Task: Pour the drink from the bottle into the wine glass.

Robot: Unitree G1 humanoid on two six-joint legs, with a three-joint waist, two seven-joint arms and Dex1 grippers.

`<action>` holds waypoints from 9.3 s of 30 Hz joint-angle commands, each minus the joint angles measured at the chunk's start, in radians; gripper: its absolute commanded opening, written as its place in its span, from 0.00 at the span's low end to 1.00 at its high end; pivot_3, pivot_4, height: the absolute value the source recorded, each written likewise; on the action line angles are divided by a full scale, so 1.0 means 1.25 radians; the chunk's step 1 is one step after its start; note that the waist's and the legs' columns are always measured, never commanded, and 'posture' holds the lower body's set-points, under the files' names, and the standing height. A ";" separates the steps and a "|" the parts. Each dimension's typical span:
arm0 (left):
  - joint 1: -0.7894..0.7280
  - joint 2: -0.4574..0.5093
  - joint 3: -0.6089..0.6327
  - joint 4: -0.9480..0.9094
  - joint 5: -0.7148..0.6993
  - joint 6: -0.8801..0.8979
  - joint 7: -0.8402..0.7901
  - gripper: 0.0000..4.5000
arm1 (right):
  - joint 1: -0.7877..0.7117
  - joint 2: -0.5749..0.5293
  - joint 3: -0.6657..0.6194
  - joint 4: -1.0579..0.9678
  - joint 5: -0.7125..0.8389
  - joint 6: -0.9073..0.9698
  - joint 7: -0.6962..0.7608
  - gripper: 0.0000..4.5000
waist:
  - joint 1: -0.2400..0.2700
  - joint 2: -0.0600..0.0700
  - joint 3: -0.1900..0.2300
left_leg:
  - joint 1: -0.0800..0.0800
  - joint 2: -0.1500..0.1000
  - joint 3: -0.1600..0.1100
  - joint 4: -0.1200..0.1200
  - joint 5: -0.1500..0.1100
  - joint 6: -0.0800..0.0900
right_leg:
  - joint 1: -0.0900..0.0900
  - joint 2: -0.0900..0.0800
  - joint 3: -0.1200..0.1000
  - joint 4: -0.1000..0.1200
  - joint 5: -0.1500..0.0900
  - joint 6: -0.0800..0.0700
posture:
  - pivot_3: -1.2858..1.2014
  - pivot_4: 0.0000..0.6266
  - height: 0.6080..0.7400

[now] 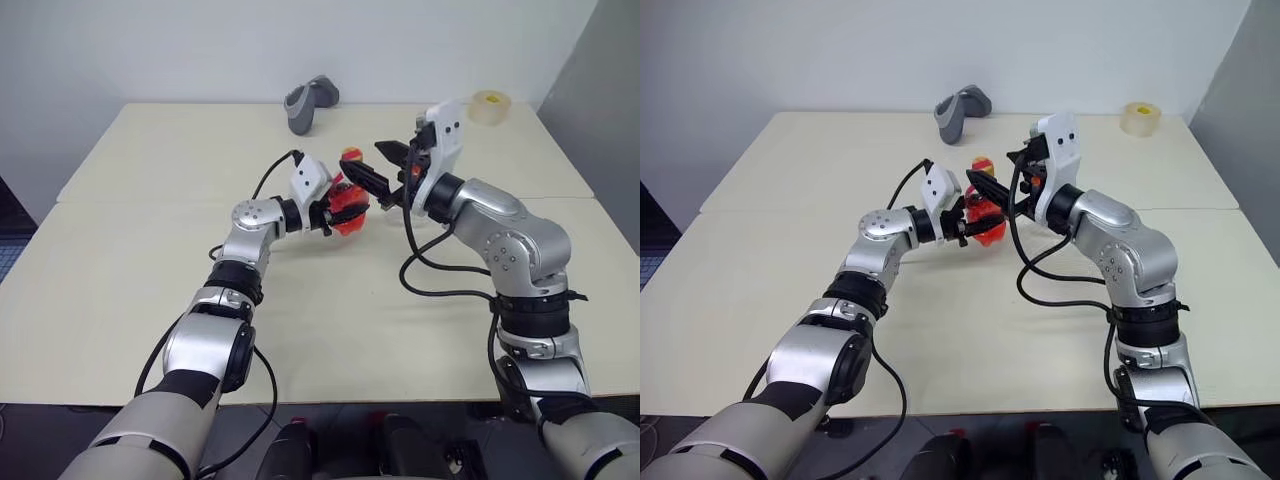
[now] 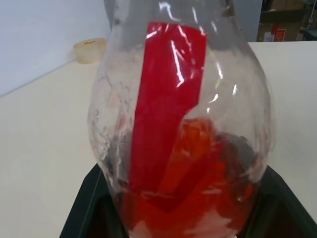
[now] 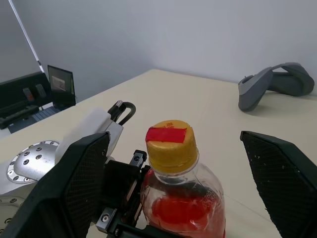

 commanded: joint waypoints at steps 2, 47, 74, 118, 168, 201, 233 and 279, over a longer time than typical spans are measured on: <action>-0.031 -0.001 0.016 -0.007 -0.020 -0.025 -0.001 0.46 | -0.040 0.012 -0.004 -0.004 0.003 -0.023 0.017 1.00 | -0.001 0.000 0.000 | 0.000 0.000 0.000 0.000 0.000 0.000 | 0.000 0.000 0.000 0.000 0.000 0.000 | 0.52 0.24 1.00; 0.261 0.102 -0.040 -0.748 -0.236 0.392 -0.130 0.34 | -0.115 0.001 0.073 0.057 0.038 -0.095 0.327 0.27 | -0.027 0.001 0.000 | -0.001 0.000 0.000 -0.001 0.000 -0.001 | -0.002 -0.001 0.002 0.000 0.000 0.000 | 0.52 0.24 1.00; 0.420 0.308 0.015 -0.974 -0.328 0.568 -0.032 0.29 | -0.019 -0.204 -0.069 -0.169 0.230 0.174 0.373 1.00 | 0.003 0.001 0.000 | 0.000 0.000 -0.001 0.000 0.000 0.000 | 0.001 -0.001 0.000 -0.001 0.000 0.000 | 0.52 0.24 1.00; 0.184 0.074 -0.055 -0.523 -0.156 0.271 0.013 0.29 | -0.066 -0.003 0.054 -0.044 -0.025 -0.057 0.112 0.43 | 0.003 0.001 0.000 | -0.001 -0.001 0.000 0.003 0.000 0.000 | 0.001 -0.002 0.000 0.000 0.000 0.000 | 0.52 0.24 1.00; 0.344 0.169 -0.045 -0.813 -0.272 0.441 0.053 0.28 | -0.020 -0.058 -0.031 -0.224 0.130 0.076 0.165 1.00 | 0.006 0.001 0.000 | 0.000 0.000 -0.001 0.001 0.000 0.000 | 0.001 -0.002 0.000 -0.001 0.000 -0.001 | 0.52 0.24 1.00; 0.241 0.097 -0.055 -0.641 -0.211 0.338 0.031 0.28 | -0.026 -0.106 0.024 -0.065 -0.118 -0.090 0.087 1.00 | 0.004 0.001 0.000 | 0.000 -0.001 0.000 0.002 0.000 0.000 | 0.001 -0.002 0.001 0.000 0.000 0.000 | 0.52 0.24 1.00; 0.222 0.083 -0.054 -0.615 -0.199 0.322 0.006 0.26 | -0.017 -0.080 0.028 -0.146 0.032 -0.006 0.131 1.00 | 0.004 0.001 0.000 | 0.000 -0.001 0.000 0.003 0.000 0.000 | 0.001 -0.001 0.000 0.000 0.000 0.000 | 0.52 0.24 1.00; 0.221 0.078 -0.060 -0.607 -0.194 0.309 -0.004 0.26 | 0.035 -0.112 -0.058 -0.213 0.146 0.061 0.123 1.00 | 0.005 0.001 0.000 | -0.001 -0.001 0.000 0.003 0.000 0.000 | 0.002 -0.001 0.000 0.000 0.000 0.000 | 0.52 0.24 1.00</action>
